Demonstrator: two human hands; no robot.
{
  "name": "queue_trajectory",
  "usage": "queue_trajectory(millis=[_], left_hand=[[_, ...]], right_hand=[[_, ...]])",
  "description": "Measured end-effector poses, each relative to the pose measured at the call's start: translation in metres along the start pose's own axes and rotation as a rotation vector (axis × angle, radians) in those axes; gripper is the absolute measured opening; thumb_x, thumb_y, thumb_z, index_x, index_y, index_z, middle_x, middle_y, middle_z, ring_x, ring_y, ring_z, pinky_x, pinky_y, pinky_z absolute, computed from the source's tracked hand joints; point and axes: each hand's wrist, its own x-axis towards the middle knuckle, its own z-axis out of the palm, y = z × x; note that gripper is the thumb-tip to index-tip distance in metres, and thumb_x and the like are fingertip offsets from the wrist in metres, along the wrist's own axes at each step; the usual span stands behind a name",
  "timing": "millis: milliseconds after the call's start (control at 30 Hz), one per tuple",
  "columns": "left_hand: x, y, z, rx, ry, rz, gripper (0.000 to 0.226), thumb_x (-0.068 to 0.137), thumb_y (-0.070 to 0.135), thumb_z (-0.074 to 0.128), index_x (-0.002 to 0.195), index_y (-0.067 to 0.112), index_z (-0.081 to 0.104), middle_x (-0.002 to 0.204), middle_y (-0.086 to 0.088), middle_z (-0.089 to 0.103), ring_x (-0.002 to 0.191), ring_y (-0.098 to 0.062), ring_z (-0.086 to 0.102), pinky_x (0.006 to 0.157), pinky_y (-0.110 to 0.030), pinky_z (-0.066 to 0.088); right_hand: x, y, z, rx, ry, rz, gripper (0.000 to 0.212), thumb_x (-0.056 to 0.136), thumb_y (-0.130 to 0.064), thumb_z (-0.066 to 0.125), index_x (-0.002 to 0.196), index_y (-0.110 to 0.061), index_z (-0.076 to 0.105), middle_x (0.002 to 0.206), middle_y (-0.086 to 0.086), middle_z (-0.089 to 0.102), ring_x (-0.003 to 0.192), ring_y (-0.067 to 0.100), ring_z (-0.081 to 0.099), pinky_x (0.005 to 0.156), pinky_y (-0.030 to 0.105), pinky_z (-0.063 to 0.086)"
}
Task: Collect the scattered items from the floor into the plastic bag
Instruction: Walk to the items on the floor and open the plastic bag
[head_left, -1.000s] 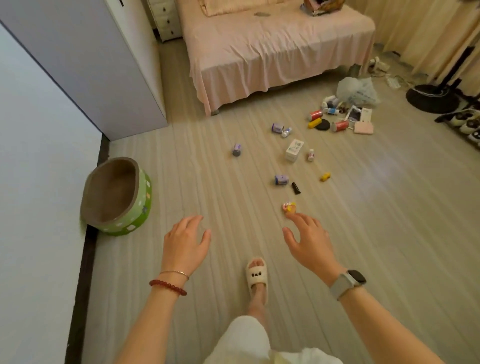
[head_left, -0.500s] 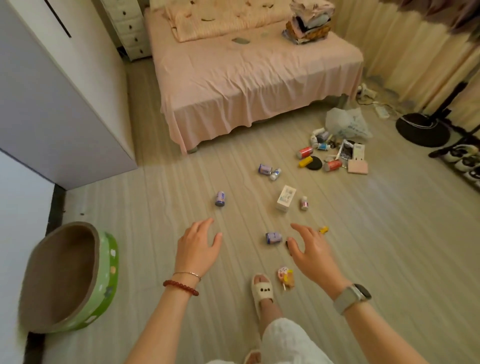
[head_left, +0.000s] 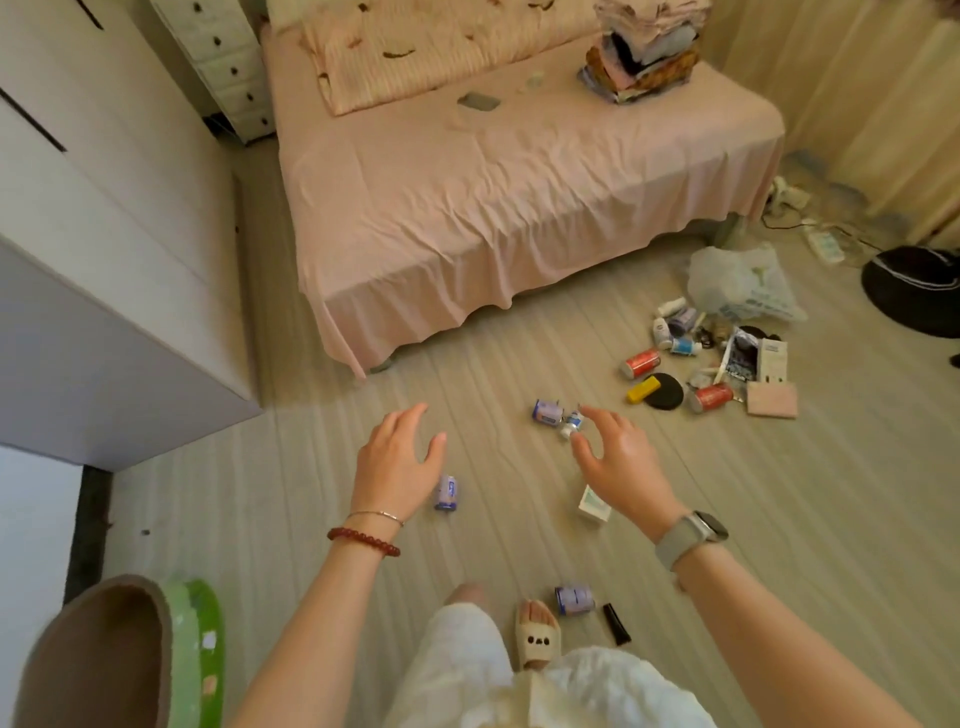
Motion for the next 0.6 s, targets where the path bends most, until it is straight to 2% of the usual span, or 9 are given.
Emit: queue_trajectory(millis=[100, 200, 333, 500, 600], left_hand=[[0.063, 0.011, 0.004, 0.012, -0.048, 0.011, 0.043, 0.091, 0.029, 0.048, 0.132, 0.016, 0.042, 0.134, -0.006, 0.047, 0.126, -0.022, 0.041, 0.103, -0.035, 0.033], [0.139, 0.018, 0.014, 0.015, -0.092, 0.052, 0.043, 0.092, 0.030, 0.047, 0.132, 0.015, 0.042, 0.136, -0.006, 0.046, 0.127, -0.022, 0.041, 0.104, -0.037, 0.034], [0.261, 0.035, 0.028, -0.017, -0.113, 0.118, 0.044, 0.090, 0.028, 0.051, 0.131, 0.012, 0.044, 0.134, -0.009, 0.048, 0.125, -0.025, 0.044, 0.103, -0.038, 0.036], [0.408, 0.072, 0.026, -0.059, -0.185, 0.188, 0.044, 0.089, 0.025, 0.053, 0.130, 0.009, 0.045, 0.131, -0.013, 0.049, 0.122, -0.028, 0.045, 0.101, -0.035, 0.035], [0.486, 0.109, 0.029, -0.034, -0.233, 0.252, 0.045, 0.089, 0.024, 0.054, 0.130, 0.007, 0.045, 0.132, -0.014, 0.049, 0.124, -0.028, 0.043, 0.100, -0.033, 0.033]], right_hand=[[0.058, -0.005, -0.012, 0.039, 0.004, 0.042, 0.041, 0.094, -0.034, 0.041, 0.133, -0.020, 0.041, 0.136, 0.005, 0.047, 0.127, 0.021, 0.041, 0.105, 0.038, 0.033], [0.122, -0.003, -0.019, 0.058, 0.003, 0.093, 0.044, 0.093, -0.035, 0.043, 0.134, -0.019, 0.040, 0.138, 0.007, 0.045, 0.129, 0.023, 0.039, 0.107, 0.043, 0.034], [0.224, -0.003, -0.033, 0.034, 0.094, 0.144, 0.045, 0.092, -0.035, 0.046, 0.133, -0.017, 0.042, 0.136, 0.009, 0.047, 0.127, 0.025, 0.040, 0.105, 0.046, 0.035], [0.341, -0.017, -0.076, 0.018, 0.120, 0.239, 0.047, 0.091, -0.039, 0.045, 0.133, -0.018, 0.041, 0.132, 0.010, 0.050, 0.123, 0.027, 0.045, 0.102, 0.048, 0.039], [0.390, -0.016, -0.114, 0.049, 0.204, 0.288, 0.046, 0.092, -0.036, 0.045, 0.133, -0.016, 0.041, 0.130, 0.011, 0.051, 0.123, 0.026, 0.044, 0.103, 0.046, 0.038]])
